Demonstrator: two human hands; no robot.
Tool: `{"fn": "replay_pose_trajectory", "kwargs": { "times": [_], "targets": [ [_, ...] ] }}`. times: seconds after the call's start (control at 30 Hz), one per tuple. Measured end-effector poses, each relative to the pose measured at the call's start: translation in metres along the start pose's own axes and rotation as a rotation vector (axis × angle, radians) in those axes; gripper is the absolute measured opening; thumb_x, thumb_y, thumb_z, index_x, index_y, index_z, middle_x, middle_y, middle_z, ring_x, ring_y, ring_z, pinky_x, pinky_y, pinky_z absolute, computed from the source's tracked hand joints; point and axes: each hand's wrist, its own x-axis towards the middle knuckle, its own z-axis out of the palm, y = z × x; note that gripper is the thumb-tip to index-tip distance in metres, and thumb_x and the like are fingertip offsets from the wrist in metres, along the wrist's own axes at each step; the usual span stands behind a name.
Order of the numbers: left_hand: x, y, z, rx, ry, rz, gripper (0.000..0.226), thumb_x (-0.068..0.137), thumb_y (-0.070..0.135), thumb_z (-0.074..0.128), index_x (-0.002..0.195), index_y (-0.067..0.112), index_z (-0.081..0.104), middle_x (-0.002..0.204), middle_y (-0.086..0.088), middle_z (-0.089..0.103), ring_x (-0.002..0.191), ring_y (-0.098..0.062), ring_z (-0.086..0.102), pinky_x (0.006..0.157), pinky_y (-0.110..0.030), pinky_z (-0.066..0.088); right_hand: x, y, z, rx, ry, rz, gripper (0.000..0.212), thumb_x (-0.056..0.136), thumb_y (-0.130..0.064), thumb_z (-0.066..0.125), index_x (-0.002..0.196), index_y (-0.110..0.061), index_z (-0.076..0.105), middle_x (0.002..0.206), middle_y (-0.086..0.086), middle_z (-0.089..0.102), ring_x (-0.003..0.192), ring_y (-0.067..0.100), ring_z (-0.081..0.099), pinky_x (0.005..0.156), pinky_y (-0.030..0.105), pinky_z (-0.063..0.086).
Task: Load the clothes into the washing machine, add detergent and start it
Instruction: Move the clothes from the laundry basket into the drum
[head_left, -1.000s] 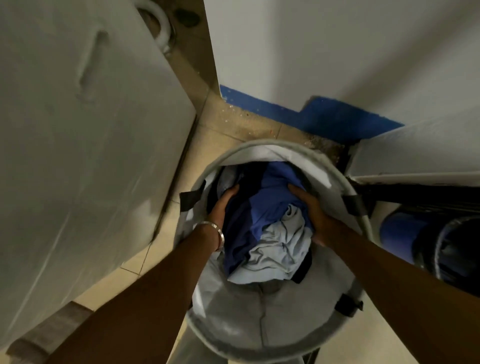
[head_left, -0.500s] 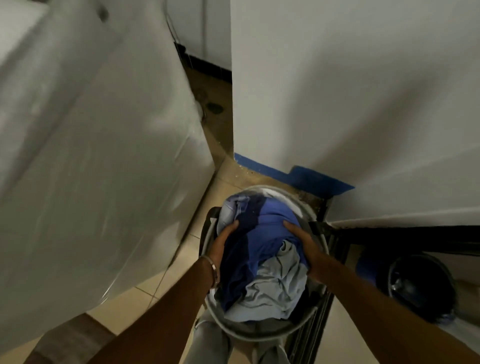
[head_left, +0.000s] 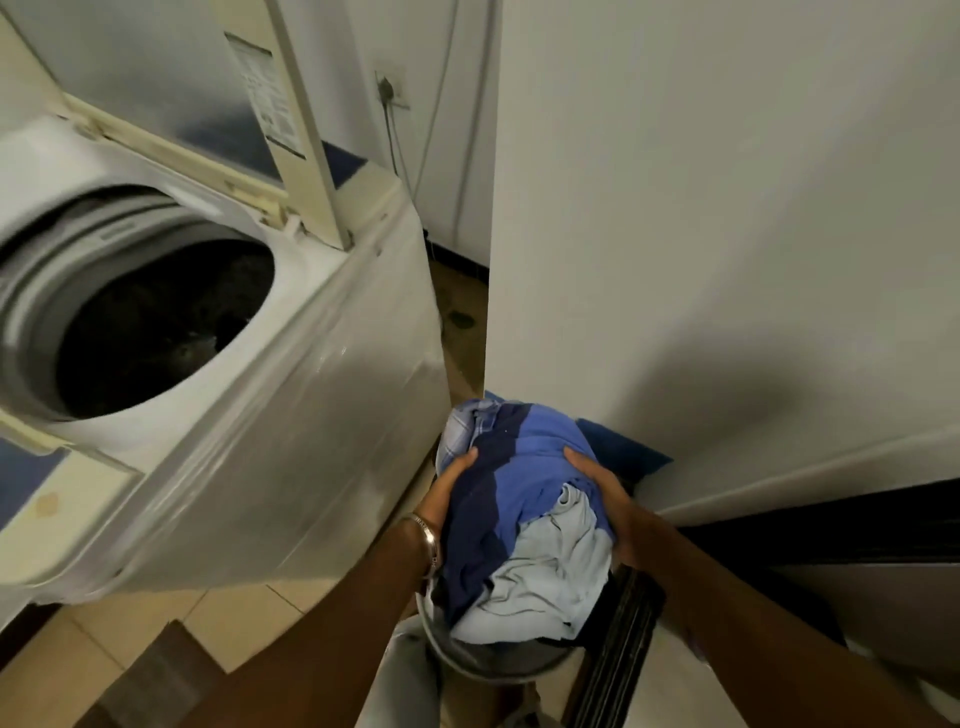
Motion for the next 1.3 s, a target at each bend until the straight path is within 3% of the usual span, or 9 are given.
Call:
{"fn": "replay_pose_trajectory", "kwargs": {
  "times": [0.07, 0.17, 0.33, 0.5, 0.6, 0.8, 0.97, 1.2, 1.3],
  "targets": [
    [-0.021, 0.008, 0.009, -0.007, -0.001, 0.026, 0.053, 0.096, 0.046, 0.047, 0.136, 0.011, 0.054, 0.136, -0.015, 0.056, 0.117, -0.034, 0.056, 0.094, -0.039, 0.047, -0.018, -0.016, 0.014, -0.068, 0.003, -0.005, 0.084, 0.059, -0.056, 0.086, 0.128, -0.014, 0.061, 0.119, 0.011, 0.07, 0.108, 0.031, 0.066, 0.096, 0.047, 0.052],
    [-0.051, 0.021, 0.02, -0.05, -0.005, 0.054, 0.056, 0.097, 0.047, 0.044, 0.14, 0.012, 0.049, 0.142, -0.015, 0.052, 0.132, -0.036, 0.046, 0.11, -0.047, 0.037, -0.047, -0.041, 0.039, -0.053, -0.041, 0.003, 0.031, 0.096, -0.037, 0.053, 0.11, -0.012, 0.063, 0.09, 0.006, 0.078, 0.078, 0.023, 0.075, 0.067, 0.032, 0.059],
    [-0.1, 0.038, 0.036, -0.027, -0.034, 0.18, 0.052, 0.096, 0.045, 0.047, 0.136, 0.013, 0.053, 0.13, -0.016, 0.061, 0.114, -0.036, 0.058, 0.092, -0.043, 0.049, -0.095, -0.073, 0.072, -0.047, -0.118, 0.018, 0.048, 0.089, -0.042, 0.059, 0.123, -0.009, 0.065, 0.121, 0.017, 0.068, 0.103, 0.035, 0.068, 0.093, 0.044, 0.049],
    [-0.148, 0.064, 0.055, 0.027, -0.058, 0.24, 0.051, 0.091, 0.051, 0.051, 0.128, 0.016, 0.061, 0.119, -0.012, 0.068, 0.107, -0.034, 0.062, 0.085, -0.04, 0.051, -0.136, -0.105, 0.103, -0.063, -0.169, -0.064, 0.047, 0.091, -0.039, 0.057, 0.126, -0.009, 0.063, 0.12, 0.016, 0.069, 0.098, 0.032, 0.07, 0.083, 0.039, 0.054],
    [-0.175, 0.081, 0.066, 0.038, -0.061, 0.294, 0.048, 0.09, 0.052, 0.053, 0.121, 0.017, 0.065, 0.108, -0.01, 0.073, 0.102, -0.033, 0.064, 0.082, -0.038, 0.052, -0.155, -0.126, 0.121, -0.105, -0.196, -0.1, 0.05, 0.092, -0.042, 0.056, 0.128, -0.009, 0.063, 0.124, 0.018, 0.066, 0.107, 0.035, 0.066, 0.091, 0.043, 0.051],
    [-0.225, 0.118, 0.084, -0.001, -0.08, 0.377, 0.056, 0.085, 0.056, 0.057, 0.126, 0.019, 0.063, 0.122, -0.012, 0.068, 0.115, -0.035, 0.06, 0.098, -0.045, 0.048, -0.186, -0.174, 0.161, -0.23, -0.269, -0.179, 0.058, 0.09, -0.05, 0.059, 0.133, -0.011, 0.06, 0.13, 0.018, 0.063, 0.122, 0.041, 0.056, 0.107, 0.052, 0.042],
    [-0.273, 0.158, 0.099, 0.028, -0.047, 0.508, 0.05, 0.088, 0.054, 0.056, 0.122, 0.018, 0.064, 0.113, -0.012, 0.069, 0.1, -0.033, 0.064, 0.081, -0.041, 0.052, -0.218, -0.214, 0.202, -0.304, -0.366, -0.223, 0.055, 0.092, -0.053, 0.054, 0.13, -0.015, 0.063, 0.128, 0.016, 0.065, 0.115, 0.038, 0.061, 0.102, 0.05, 0.046],
    [-0.339, 0.213, 0.103, 0.017, -0.077, 0.712, 0.052, 0.088, 0.054, 0.057, 0.124, 0.017, 0.064, 0.116, -0.013, 0.07, 0.105, -0.034, 0.064, 0.086, -0.042, 0.052, -0.258, -0.266, 0.275, -0.428, -0.444, -0.331, 0.06, 0.086, -0.058, 0.059, 0.128, -0.016, 0.065, 0.13, 0.017, 0.063, 0.123, 0.041, 0.056, 0.107, 0.055, 0.042],
    [-0.371, 0.241, 0.105, 0.055, -0.025, 0.831, 0.042, 0.09, 0.052, 0.053, 0.11, 0.019, 0.069, 0.107, -0.01, 0.072, 0.1, -0.032, 0.064, 0.083, -0.04, 0.052, -0.279, -0.288, 0.311, -0.484, -0.479, -0.379, 0.061, 0.086, -0.059, 0.057, 0.128, -0.015, 0.065, 0.129, 0.016, 0.064, 0.116, 0.038, 0.059, 0.102, 0.051, 0.046]
  ]
}}
